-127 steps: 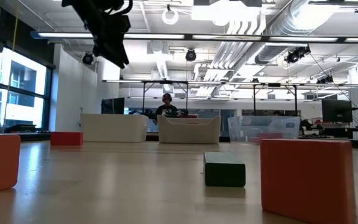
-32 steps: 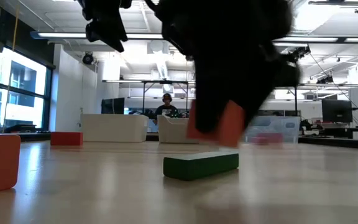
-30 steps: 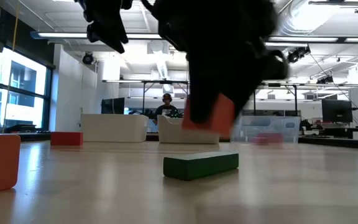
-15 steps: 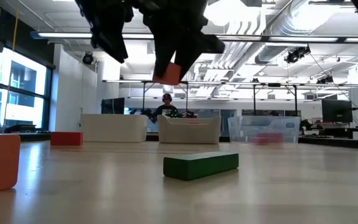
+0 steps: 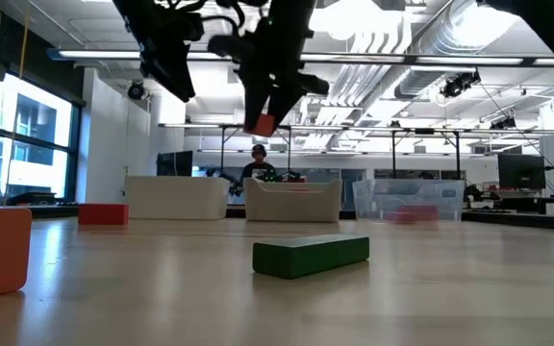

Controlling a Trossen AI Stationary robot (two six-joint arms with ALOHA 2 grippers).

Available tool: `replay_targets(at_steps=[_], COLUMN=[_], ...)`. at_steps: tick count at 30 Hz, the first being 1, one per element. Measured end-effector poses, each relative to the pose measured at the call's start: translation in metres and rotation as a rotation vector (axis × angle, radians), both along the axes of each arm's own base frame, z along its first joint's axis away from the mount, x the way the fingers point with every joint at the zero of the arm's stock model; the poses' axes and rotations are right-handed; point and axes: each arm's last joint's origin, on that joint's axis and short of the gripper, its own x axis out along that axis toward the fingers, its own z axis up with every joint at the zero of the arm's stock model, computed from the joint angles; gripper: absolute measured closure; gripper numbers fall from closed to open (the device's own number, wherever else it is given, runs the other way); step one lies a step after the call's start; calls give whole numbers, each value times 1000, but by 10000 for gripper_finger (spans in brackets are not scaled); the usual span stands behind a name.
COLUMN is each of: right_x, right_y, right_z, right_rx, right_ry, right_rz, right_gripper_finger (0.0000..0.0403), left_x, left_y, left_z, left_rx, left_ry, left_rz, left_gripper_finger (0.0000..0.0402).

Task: Sort & place blocks by color
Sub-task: Put the orange wooden block into the gray bin

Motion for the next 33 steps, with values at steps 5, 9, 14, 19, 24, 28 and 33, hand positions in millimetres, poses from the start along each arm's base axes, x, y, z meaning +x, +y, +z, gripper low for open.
replay_targets(at_steps=[5, 9, 14, 19, 24, 28, 33], right_x=[-3, -6, -13, -22, -35, -46, -61], right_y=[-33, -56, -88, -123, -160, -188, -219], right_z=[0, 0, 0, 0, 0, 0, 0], right_rx=[-27, -49, -76, -82, -70, -49, -23], right_ry=[18, 39, 71, 90, 81, 50, 16], right_rz=[-7, 15, 64, 104, 124, 122, 95], right_gripper_finger=[299, 299, 299, 299, 299, 299, 295], left_x=[0, 0, 0, 0, 1, 1, 1], left_y=[0, 0, 0, 0, 0, 0, 0], left_z=[0, 0, 0, 0, 0, 0, 1], left_rx=[-4, -3, -6, -6, -7, -10, -9], left_ry=[-2, -2, -4, -4, -11, -15, -30], left_rz=[-3, -2, -3, -2, 4, 11, 20], left_gripper_finger=[200, 200, 200, 200, 200, 200, 200])
